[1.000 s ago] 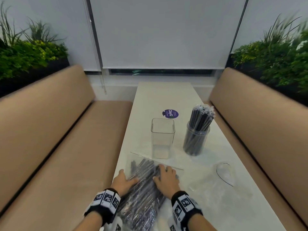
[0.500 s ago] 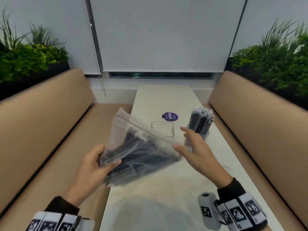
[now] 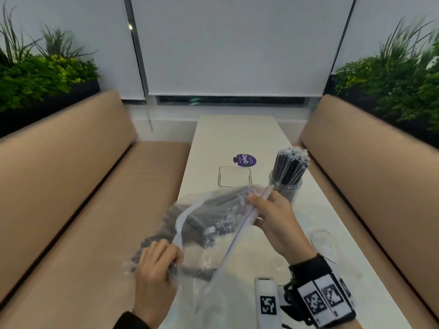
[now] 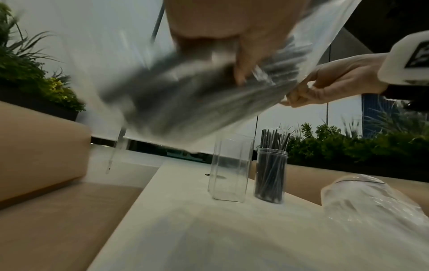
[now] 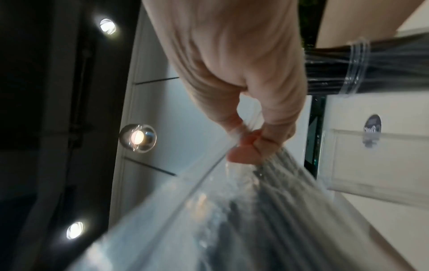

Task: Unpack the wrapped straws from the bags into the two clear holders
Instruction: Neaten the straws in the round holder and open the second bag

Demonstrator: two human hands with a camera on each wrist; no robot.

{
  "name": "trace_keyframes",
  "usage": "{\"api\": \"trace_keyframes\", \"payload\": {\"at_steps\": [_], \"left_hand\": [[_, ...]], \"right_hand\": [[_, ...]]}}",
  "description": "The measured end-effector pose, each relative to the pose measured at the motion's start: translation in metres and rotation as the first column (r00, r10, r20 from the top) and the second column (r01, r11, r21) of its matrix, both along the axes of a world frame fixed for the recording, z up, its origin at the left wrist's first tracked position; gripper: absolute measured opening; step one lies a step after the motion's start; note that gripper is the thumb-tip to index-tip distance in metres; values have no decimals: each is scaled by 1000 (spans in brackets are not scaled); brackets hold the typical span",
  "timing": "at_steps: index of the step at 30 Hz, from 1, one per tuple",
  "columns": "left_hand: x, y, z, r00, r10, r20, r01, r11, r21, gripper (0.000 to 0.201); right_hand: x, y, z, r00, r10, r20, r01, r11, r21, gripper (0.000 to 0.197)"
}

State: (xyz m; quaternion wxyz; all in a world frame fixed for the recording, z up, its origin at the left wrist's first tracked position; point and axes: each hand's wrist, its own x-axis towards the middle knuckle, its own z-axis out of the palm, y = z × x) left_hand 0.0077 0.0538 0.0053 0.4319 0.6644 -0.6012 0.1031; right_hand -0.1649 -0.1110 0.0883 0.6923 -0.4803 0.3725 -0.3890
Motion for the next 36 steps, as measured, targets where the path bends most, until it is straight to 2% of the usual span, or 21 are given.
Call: {"api": "trace_keyframes", "payload": {"at_steps": [1,2,3,4,5,6,7,8,9,10,12,13,14,16,18,22,26,30,34,36], "left_hand": [[6,0,-6,996,-86,-2,85,983,160,9],[12,1,-8,985,-170,-30,170,923,344,5],[19,3,-8,968,-238,-81,245,817,522,15],[24,5,-7,946,-284,-156,316,701,640,28],[28,5,-1,925,-286,-251,378,623,684,41],[32,3,8,912,-257,-320,409,636,654,51],[32,-1,23,909,-208,-360,389,731,560,54],[32,-5,40,899,-170,-403,348,836,425,49],[29,-11,57,871,-146,-469,310,904,293,38],[24,-18,74,823,-136,-552,286,938,195,26],[8,-31,102,691,-149,-707,335,933,130,5],[0,-37,109,660,-145,-737,373,915,154,19],[-6,-43,112,654,-132,-745,397,898,189,30],[-10,-52,109,692,-67,-719,354,899,258,40],[-7,-55,103,686,-12,-728,318,904,285,37],[-2,-53,97,573,44,-818,334,899,283,31],[5,-47,99,567,61,-822,370,872,320,17],[14,-42,104,442,54,-896,473,834,284,11],[9,-41,103,449,62,-891,420,866,272,12],[5,-41,103,439,61,-896,394,883,253,11]], "right_hand": [[0,0,4,997,0,77,-1,1000,16,27],[1,0,9,991,12,134,-16,999,29,25],[3,1,12,986,34,165,-42,998,42,25],[5,3,17,982,71,173,-81,995,52,25],[7,6,18,980,113,161,-124,991,59,24],[8,9,19,977,160,144,-171,983,67,25],[10,12,18,970,207,128,-217,974,70,28],[12,17,17,962,250,114,-259,963,71,32],[15,21,15,955,281,96,-288,955,68,35],[18,25,13,949,304,78,-309,949,59,35],[25,35,12,942,333,45,-335,941,40,30],[28,39,12,940,341,28,-342,940,21,24],[31,42,12,938,346,8,-346,938,0,18],[34,44,10,939,341,-32,-342,939,-33,13],[32,44,8,936,350,-44,-352,935,-38,13],[26,46,7,907,422,14,-422,907,4,22],[27,48,5,925,379,29,-380,925,26,22],[32,47,5,946,324,-8,-324,946,27,20],[37,47,4,955,292,-58,-292,956,8,15],[39,47,3,955,281,-100,-284,959,-20,20]]}}
